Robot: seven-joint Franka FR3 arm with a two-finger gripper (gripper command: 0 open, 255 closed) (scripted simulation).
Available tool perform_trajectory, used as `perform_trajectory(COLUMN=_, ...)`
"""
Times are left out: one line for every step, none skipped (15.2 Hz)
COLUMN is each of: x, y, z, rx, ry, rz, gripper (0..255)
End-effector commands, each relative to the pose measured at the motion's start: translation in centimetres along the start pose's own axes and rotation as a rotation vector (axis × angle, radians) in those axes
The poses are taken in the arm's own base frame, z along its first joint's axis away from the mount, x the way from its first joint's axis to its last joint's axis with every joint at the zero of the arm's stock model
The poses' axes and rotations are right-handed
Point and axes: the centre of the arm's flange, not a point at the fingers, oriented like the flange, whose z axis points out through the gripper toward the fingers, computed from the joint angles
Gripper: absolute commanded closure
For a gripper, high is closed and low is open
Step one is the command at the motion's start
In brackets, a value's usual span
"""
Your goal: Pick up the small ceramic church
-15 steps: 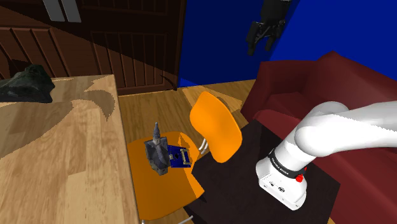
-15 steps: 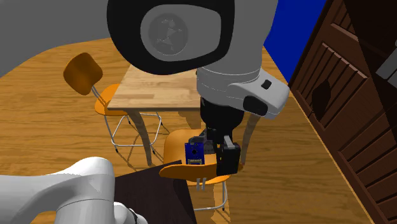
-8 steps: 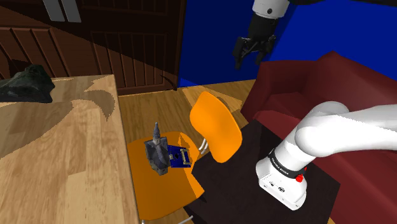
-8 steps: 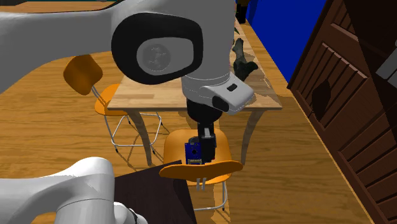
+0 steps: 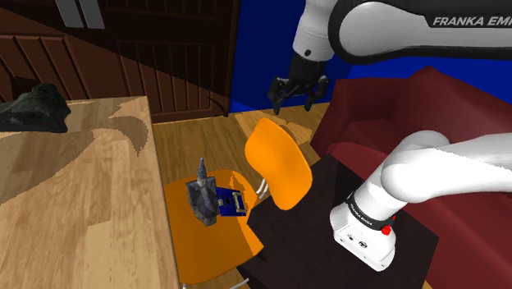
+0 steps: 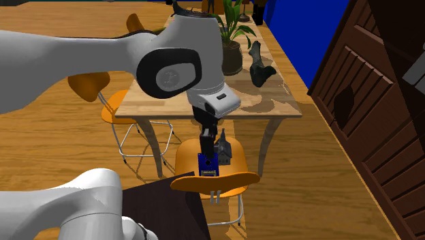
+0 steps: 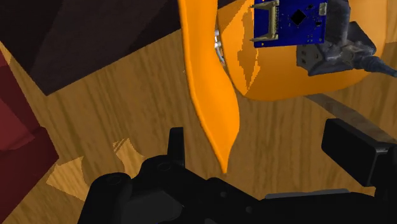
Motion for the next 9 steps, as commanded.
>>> perform_trajectory(x=-0.5, y=-2.3, z=1.3, rx=0.003, ry=0.016, rz=0.049, gripper=0)
perform_trajectory(x=-0.9, y=-3.4, z=2.0, rx=0.004, ry=0.024, rz=0.072, gripper=0)
perform_trajectory(x=-1.2, y=-4.5, z=2.6, rx=0.005, ry=0.032, rz=0.094, gripper=0)
perform_trajectory(x=-1.4, y=-5.6, z=3.3, rx=0.006, ry=0.040, rz=0.117, gripper=0)
perform_trajectory(x=-1.7, y=-6.8, z=4.0, rx=0.006, ry=0.048, rz=0.139, gripper=0)
perform_trajectory(x=-1.9, y=-7.9, z=4.7, rx=0.007, ry=0.056, rz=0.162, gripper=0)
perform_trajectory(x=-2.1, y=-9.0, z=5.4, rx=0.008, ry=0.063, rz=0.184, gripper=0)
perform_trajectory(x=-2.2, y=-10.2, z=6.1, rx=0.009, ry=0.071, rz=0.207, gripper=0)
perform_trajectory(x=-2.3, y=-11.3, z=6.8, rx=0.009, ry=0.079, rz=0.229, gripper=0)
